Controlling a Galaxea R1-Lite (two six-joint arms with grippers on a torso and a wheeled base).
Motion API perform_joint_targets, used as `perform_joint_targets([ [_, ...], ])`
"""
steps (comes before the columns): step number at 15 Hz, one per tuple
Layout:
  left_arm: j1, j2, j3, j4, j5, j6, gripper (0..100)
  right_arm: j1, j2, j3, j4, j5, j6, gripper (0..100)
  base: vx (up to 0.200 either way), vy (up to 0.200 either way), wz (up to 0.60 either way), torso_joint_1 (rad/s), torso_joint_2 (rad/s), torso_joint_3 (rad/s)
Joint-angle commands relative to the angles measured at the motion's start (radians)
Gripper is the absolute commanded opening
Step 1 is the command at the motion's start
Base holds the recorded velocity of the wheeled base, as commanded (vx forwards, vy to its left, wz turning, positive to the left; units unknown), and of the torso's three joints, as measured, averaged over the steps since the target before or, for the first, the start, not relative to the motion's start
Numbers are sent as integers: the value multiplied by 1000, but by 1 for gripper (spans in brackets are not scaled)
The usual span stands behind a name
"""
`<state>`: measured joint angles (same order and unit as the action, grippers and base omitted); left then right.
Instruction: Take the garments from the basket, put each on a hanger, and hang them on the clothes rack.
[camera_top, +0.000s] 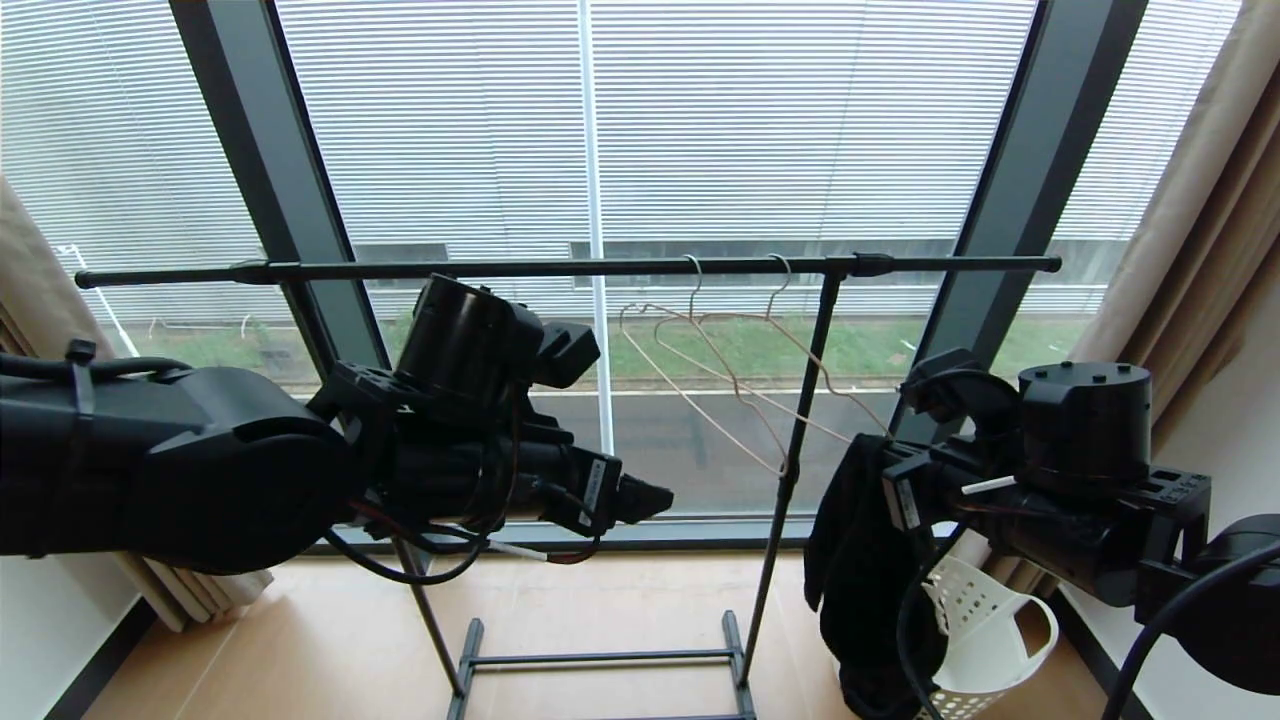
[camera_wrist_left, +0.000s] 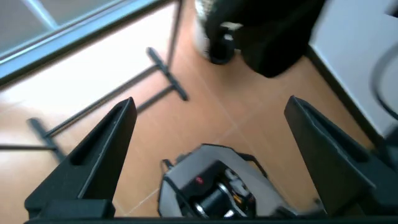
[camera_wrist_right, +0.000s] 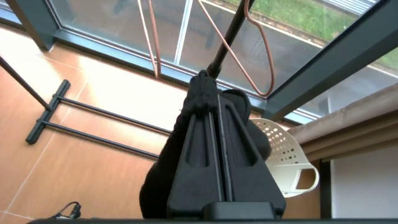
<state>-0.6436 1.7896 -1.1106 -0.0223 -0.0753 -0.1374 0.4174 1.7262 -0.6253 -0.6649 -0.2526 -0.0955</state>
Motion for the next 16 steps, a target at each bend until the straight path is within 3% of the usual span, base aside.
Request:
perform_joint_targets([
  [1, -36, 79, -37, -7, 137, -33, 100, -5, -11, 12, -1, -8, -24, 0, 0, 0, 0, 0, 0, 0],
  [4, -39, 102, -46, -14, 170, -51, 100, -8, -11, 22, -4, -25, -44, 0, 0, 0, 0, 0, 0, 0],
  [6, -39, 119, -15, -84, 173, -57, 100, -8, -11, 24, -4, -25, -47, 0, 0, 0, 0, 0, 0, 0],
  [12, -36, 140, -23, -94, 183, -53, 100, -22, -13, 26, -2, -39, -64, 0, 0, 0, 0, 0, 0, 0],
  [14, -33, 159, -41, -93, 203, -54, 100, -48, -17, 45, -4, -48, -122, 0, 0, 0, 0, 0, 0, 0],
  [16, -31, 168, -49, -94, 215, -54, 100, -80, -56, 108, -5, -47, -256, 0, 0, 0, 0, 0, 0, 0],
])
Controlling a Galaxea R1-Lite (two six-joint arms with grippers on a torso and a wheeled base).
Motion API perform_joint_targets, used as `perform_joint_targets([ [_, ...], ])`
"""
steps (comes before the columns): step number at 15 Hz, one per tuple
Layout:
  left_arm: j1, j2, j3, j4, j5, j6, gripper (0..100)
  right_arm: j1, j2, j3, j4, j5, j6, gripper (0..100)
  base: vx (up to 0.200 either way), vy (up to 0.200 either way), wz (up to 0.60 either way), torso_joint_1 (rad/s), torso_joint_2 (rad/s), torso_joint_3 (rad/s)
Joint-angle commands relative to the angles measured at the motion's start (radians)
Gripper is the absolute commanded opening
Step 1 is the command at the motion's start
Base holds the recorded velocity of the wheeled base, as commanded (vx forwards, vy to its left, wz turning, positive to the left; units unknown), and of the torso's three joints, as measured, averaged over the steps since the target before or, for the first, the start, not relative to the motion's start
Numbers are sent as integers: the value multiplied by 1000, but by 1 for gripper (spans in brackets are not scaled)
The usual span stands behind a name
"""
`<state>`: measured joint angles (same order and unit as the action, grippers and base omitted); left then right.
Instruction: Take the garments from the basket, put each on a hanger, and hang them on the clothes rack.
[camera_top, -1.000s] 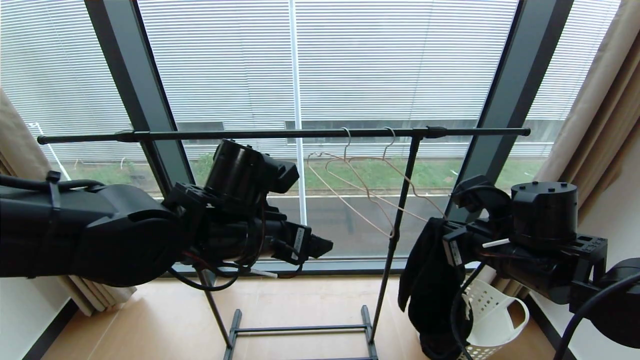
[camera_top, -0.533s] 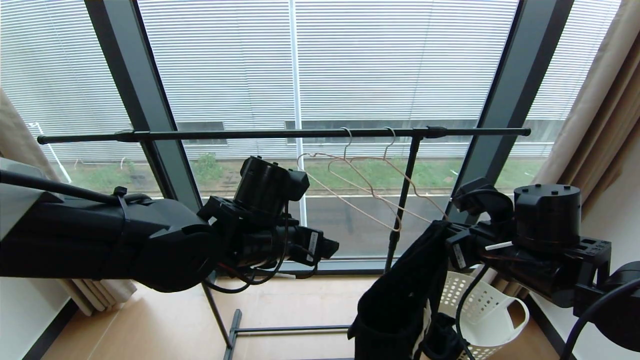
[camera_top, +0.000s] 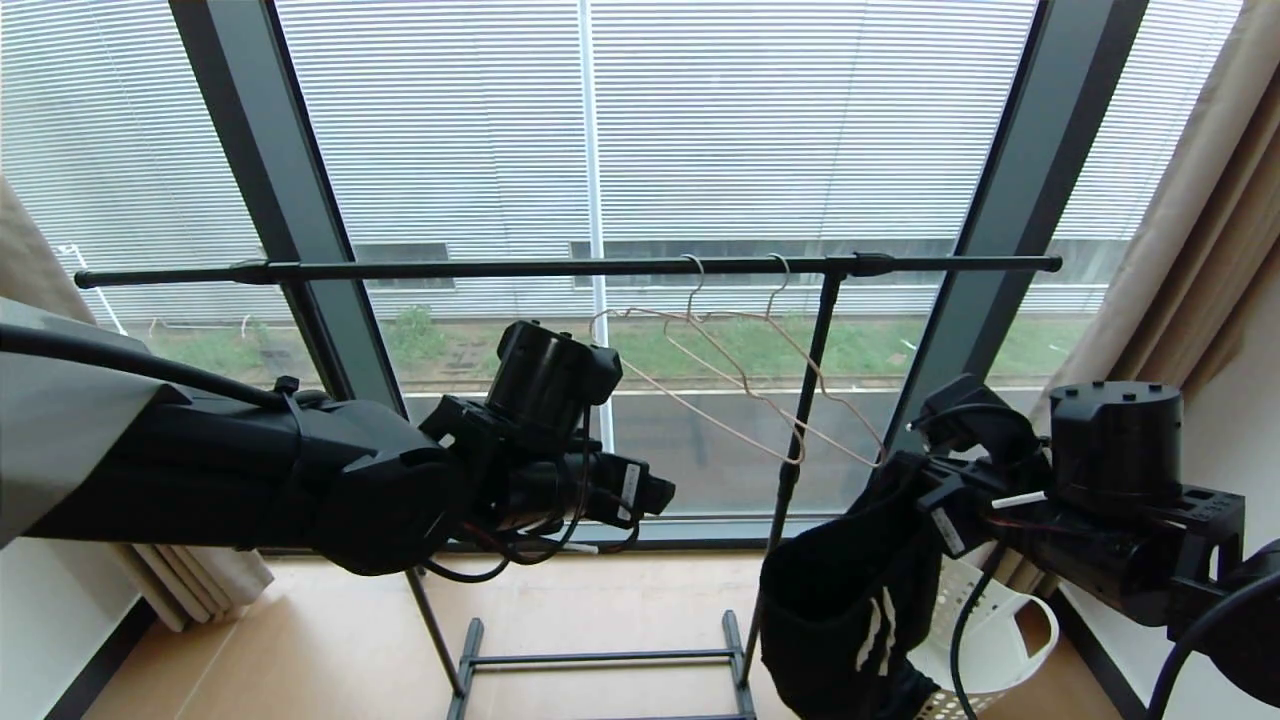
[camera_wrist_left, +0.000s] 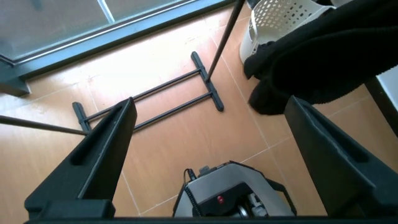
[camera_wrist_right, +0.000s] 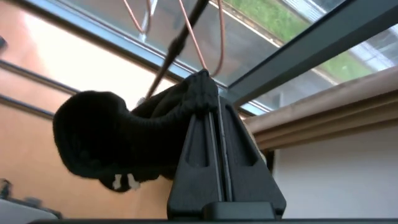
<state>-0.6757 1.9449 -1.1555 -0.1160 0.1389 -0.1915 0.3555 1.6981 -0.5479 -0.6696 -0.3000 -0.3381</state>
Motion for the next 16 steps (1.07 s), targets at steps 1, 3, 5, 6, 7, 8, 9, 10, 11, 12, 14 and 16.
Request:
perform_joint_targets([
  [1, -1, 17, -6, -1, 1, 0, 100, -27, -43, 52, -1, 5, -62, 0, 0, 0, 0, 0, 0, 0],
  [3, 1, 19, -18, -1, 1, 0, 100, -27, -49, 72, -2, 7, -94, 0, 0, -100, 0, 1, -1, 1],
  [5, 1, 25, -19, -1, 1, 0, 100, -27, -46, 77, -4, 7, -99, 0, 0, -200, 0, 0, 5, 0],
  [6, 1, 25, -19, -4, 2, -2, 100, -27, -46, 77, -4, 7, -99, 0, 0, -200, 0, -7, -2, 7],
  [7, 1, 26, -18, -11, 1, -3, 100, -27, -46, 77, -4, 7, -99, 0, 0, -200, 0, 12, 2, 2],
  [8, 1, 35, -13, -41, 2, -3, 100, -27, -44, 77, -4, 7, -99, 0, 200, 0, 0, 17, 7, 2],
  [9, 1, 39, -13, -50, 4, -3, 100, -27, -43, 78, -4, 7, -99, 0, 200, 0, 0, -2, -2, 2],
  [10, 1, 40, -13, -50, 10, -3, 100, -27, -43, 78, -4, 7, -99, 0, 200, 0, 0, -17, -12, 2],
  [11, 1, 43, -13, -50, 16, -3, 100, -27, -43, 78, -4, 7, -99, 0, 200, 0, 0, -17, -7, 12],
  [12, 1, 49, -13, -51, 18, -5, 100, -27, -43, 78, -4, 7, -99, 0, 0, 0, 0, 0, 0, 0],
  [14, 4, 51, -18, -54, 18, -2, 100, -27, -37, 78, -4, 7, -99, 0, 0, 0, 0, 0, 0, 0],
  [16, 4, 74, -46, -57, 21, -2, 100, -27, -35, 78, -4, 7, -99, 0, 0, 0, 0, 0, 0, 0],
])
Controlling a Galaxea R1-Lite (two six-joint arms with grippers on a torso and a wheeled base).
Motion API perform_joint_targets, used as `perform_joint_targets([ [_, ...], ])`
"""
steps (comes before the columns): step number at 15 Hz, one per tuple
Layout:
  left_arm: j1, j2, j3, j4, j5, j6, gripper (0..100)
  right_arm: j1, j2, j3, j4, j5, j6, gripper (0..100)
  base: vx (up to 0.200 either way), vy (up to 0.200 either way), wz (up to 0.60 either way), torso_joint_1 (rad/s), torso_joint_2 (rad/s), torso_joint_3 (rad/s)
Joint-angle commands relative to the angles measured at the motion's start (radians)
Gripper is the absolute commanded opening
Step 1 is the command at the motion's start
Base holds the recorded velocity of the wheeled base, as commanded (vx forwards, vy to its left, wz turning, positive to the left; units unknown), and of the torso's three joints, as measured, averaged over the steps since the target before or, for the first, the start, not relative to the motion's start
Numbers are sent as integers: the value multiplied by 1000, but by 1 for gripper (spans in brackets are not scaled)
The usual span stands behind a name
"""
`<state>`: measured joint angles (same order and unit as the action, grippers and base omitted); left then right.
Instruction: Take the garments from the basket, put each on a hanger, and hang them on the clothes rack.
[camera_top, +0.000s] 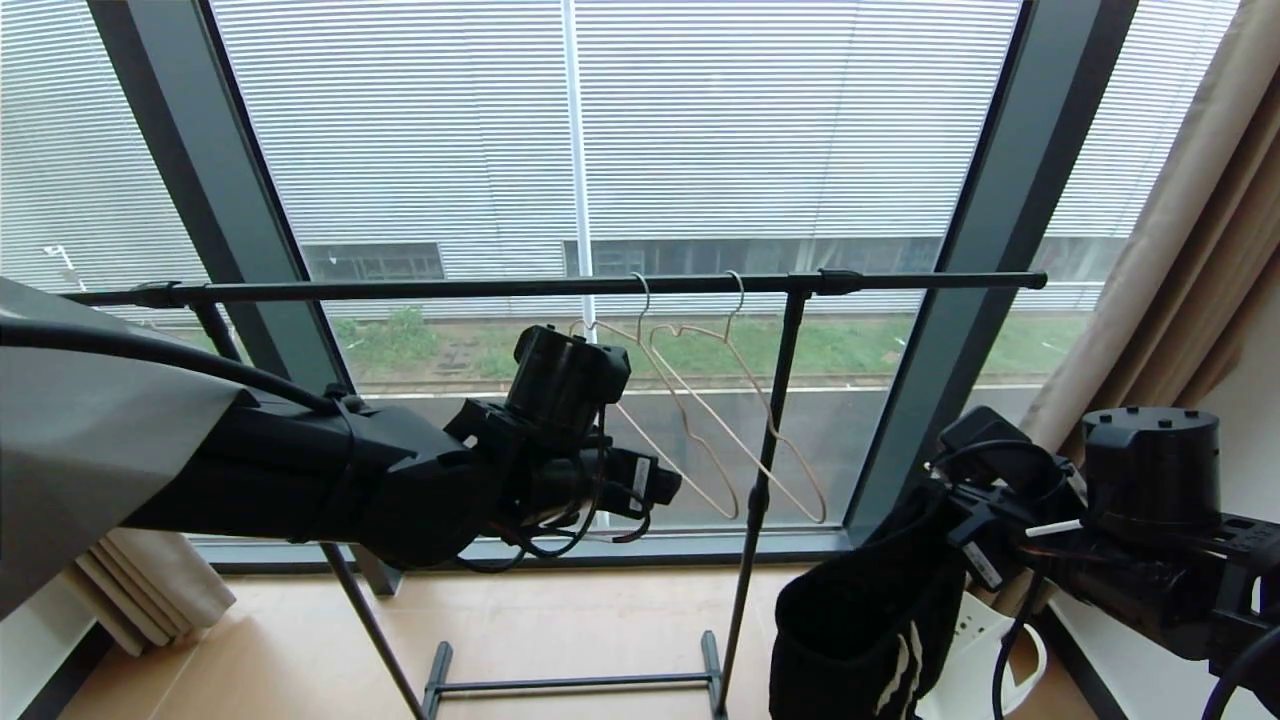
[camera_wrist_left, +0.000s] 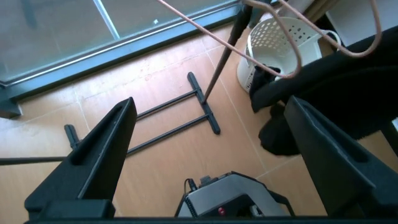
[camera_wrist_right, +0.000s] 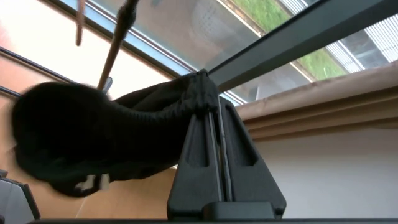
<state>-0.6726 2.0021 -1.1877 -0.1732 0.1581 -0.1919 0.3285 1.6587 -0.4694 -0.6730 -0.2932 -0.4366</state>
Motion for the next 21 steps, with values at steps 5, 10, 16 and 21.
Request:
perform_joint_targets([
  [5, -1, 92, -116, -2, 18, -26, 100, 0, 4, 0, 0, 0, -1, 0, 0, 0, 0, 0, 0, 0],
  [10, 5, 168, -204, 0, 89, -57, 100, 0, 7, 1, 0, 0, -1, 0, 0, 0, 0, 0, 0, 0],
  [16, 8, 260, -305, 1, 149, -83, 100, 0, 27, 5, -2, -1, -1, 0, 0, 0, 0, 0, 0, 0],
  [21, 27, 276, -320, 0, 170, -84, 100, 0, 41, 5, -4, -3, -1, 0, 0, 0, 0, 0, 0, 0],
])
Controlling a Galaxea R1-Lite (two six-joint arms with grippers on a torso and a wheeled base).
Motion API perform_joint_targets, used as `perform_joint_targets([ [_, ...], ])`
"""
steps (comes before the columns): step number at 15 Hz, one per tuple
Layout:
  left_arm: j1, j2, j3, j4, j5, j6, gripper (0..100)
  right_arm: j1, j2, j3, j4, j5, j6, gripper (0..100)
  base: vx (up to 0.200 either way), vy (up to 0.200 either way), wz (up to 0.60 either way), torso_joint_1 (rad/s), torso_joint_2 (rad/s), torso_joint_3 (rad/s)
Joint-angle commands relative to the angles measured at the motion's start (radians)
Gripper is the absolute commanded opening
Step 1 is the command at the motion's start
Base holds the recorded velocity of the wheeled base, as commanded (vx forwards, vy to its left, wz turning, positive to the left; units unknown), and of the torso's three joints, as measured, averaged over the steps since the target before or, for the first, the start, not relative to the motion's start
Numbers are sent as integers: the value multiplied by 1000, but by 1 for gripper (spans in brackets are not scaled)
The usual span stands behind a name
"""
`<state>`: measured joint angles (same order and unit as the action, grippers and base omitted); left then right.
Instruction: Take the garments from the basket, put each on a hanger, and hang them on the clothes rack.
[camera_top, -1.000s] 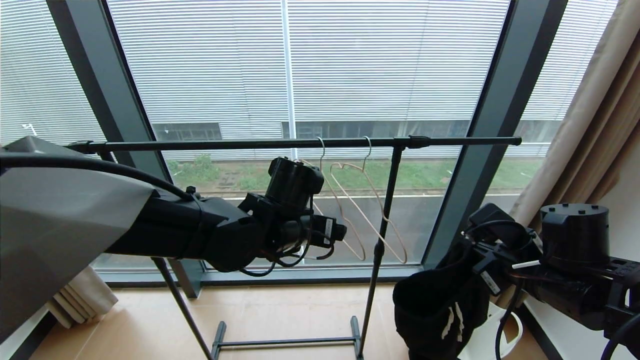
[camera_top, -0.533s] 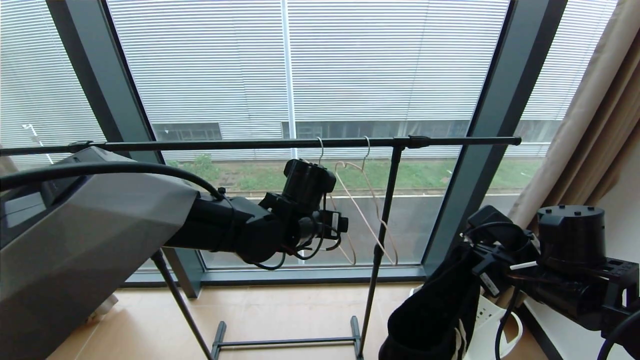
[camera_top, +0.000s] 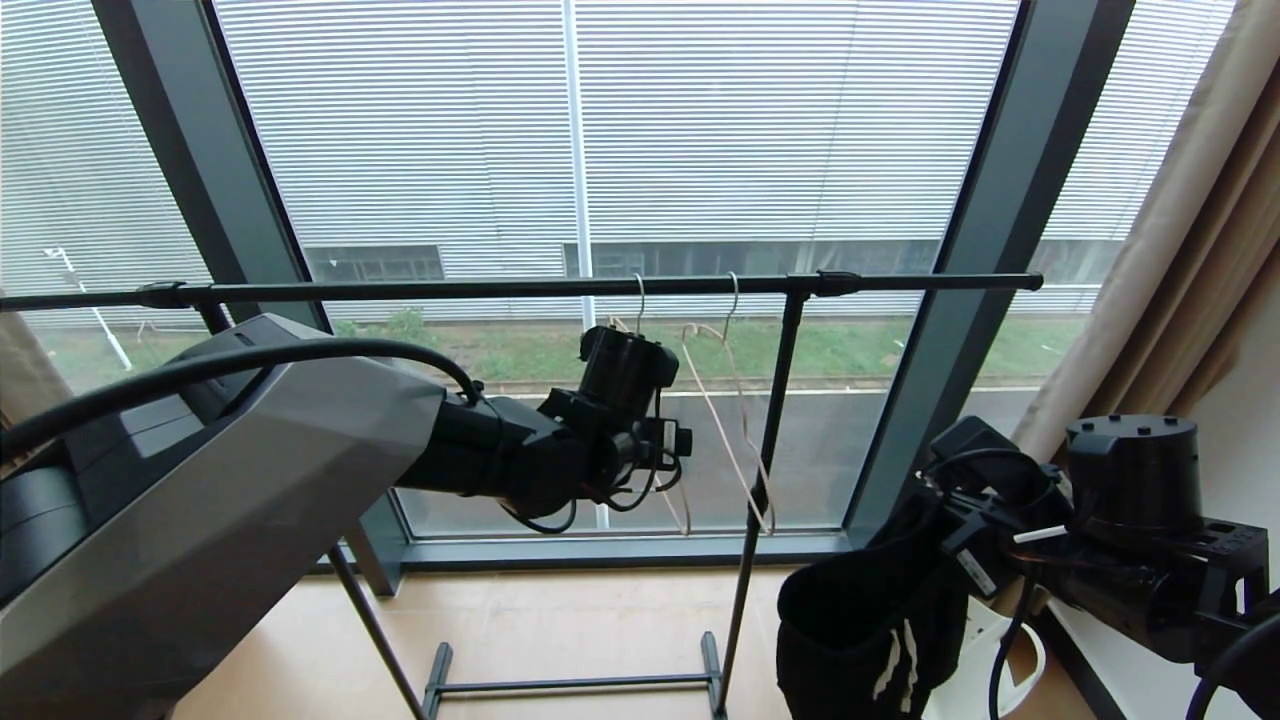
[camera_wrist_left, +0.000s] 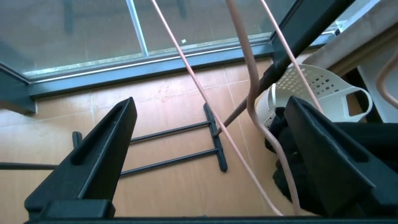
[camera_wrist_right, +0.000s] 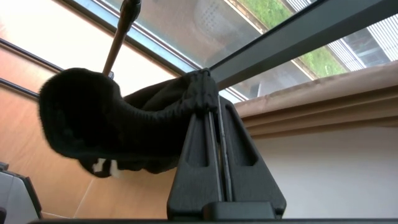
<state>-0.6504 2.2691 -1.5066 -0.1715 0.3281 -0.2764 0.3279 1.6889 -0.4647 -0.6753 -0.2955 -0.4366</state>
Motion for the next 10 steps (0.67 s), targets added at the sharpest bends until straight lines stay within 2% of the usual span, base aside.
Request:
perform_joint_targets([
  [1, 8, 10, -6, 0, 0, 0, 100, 0, 14, 0, -1, -1, -1, 0, 0, 0, 0, 0, 0, 0],
  [6, 21, 41, -34, 0, 23, -1, 100, 0, 14, 1, -1, -1, -1, 0, 0, 0, 0, 0, 0, 0],
  [10, 21, 84, -70, 1, 83, 0, 100, 2, 14, 4, -1, -1, -1, 0, 0, 0, 0, 0, 0, 0],
])
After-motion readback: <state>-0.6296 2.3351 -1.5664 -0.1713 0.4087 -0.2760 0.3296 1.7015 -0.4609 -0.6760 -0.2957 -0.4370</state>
